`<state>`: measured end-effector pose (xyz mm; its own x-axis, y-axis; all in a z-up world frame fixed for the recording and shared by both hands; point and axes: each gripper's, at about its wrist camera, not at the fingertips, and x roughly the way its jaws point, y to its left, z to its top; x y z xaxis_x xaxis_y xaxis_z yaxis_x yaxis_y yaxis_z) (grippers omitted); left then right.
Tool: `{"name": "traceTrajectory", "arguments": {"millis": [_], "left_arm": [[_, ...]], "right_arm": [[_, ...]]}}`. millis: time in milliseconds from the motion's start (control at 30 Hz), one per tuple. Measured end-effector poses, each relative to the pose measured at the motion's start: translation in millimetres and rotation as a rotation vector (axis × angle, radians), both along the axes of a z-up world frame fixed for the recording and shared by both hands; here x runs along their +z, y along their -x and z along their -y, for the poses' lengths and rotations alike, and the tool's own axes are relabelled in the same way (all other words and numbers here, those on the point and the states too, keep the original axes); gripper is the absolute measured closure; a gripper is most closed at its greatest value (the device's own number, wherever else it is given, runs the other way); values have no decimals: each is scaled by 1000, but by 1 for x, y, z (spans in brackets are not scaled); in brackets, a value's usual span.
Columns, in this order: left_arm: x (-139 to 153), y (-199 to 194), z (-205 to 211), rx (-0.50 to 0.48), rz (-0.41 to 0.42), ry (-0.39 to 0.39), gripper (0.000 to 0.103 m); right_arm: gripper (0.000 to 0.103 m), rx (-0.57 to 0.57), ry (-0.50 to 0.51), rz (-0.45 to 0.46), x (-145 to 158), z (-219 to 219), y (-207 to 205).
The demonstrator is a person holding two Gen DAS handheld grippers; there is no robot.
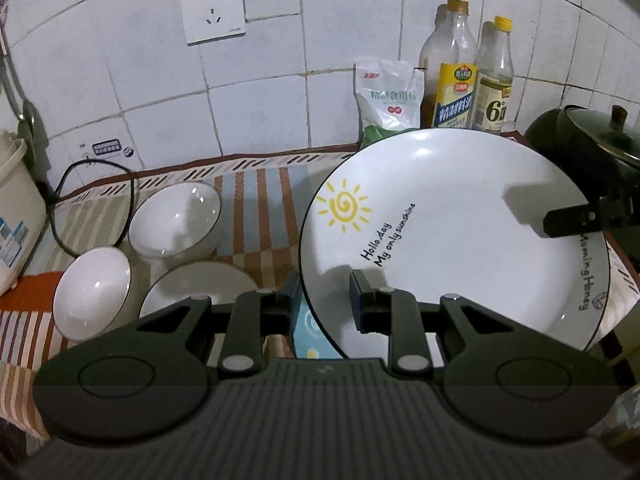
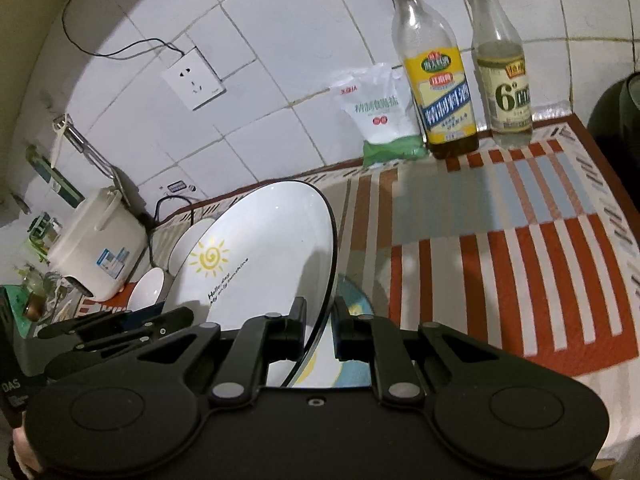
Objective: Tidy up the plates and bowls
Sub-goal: 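Carry the sun-print plate over the stacked blue and bunny plates with the right tool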
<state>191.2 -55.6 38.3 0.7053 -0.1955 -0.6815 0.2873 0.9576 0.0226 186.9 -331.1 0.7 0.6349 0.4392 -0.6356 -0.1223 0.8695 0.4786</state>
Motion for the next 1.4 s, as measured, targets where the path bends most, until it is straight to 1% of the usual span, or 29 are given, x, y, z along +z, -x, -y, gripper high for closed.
{"name": "traceTrajectory", "arguments": {"millis": [200, 433, 533, 633, 700, 800, 867, 1033, 1133, 1167, 1200, 1267, 1333, 1400], "left_arm": [[-14, 13, -4, 27, 10, -7, 79], [-42, 7, 0, 39, -32, -10, 79], [-54, 1, 1, 55, -56, -6, 79], [-61, -3, 1, 67, -63, -13, 79], [-62, -3, 4, 75, -52, -36, 79], [-62, -3, 7, 84, -40, -52, 79], [-63, -3, 8, 88, -32, -61, 79], [-69, -2, 10, 100, -30, -89, 80], [-66, 3, 15, 100, 8, -114, 81], [-64, 5, 16, 97, 20, -116, 84], [-61, 6, 18, 75, 21, -100, 92], [-57, 7, 23, 36, -7, -68, 92], [-55, 10, 31, 39, 17, -92, 92], [-57, 11, 35, 28, 8, -91, 92]], "right_arm": [[86, 16, -12, -12, -17, -4, 7], [86, 41, -4, -10, -35, -3, 1], [86, 58, -29, -17, -45, -1, -6], [86, 72, -38, -24, -53, -1, -11], [86, 80, -43, -29, -57, 0, -14], [86, 89, -55, -32, -61, 0, -17], [86, 99, -46, -33, -63, -1, -18], [86, 110, -48, -42, -70, -3, -21], [86, 106, -51, -47, -72, -2, -22], [86, 108, -48, -43, -72, -1, -22], [86, 108, -46, -41, -73, -1, -22], [86, 104, -33, -39, -72, -2, -21], [86, 106, -14, -40, -73, -4, -21], [86, 110, 11, -44, -74, -6, -21]]}}
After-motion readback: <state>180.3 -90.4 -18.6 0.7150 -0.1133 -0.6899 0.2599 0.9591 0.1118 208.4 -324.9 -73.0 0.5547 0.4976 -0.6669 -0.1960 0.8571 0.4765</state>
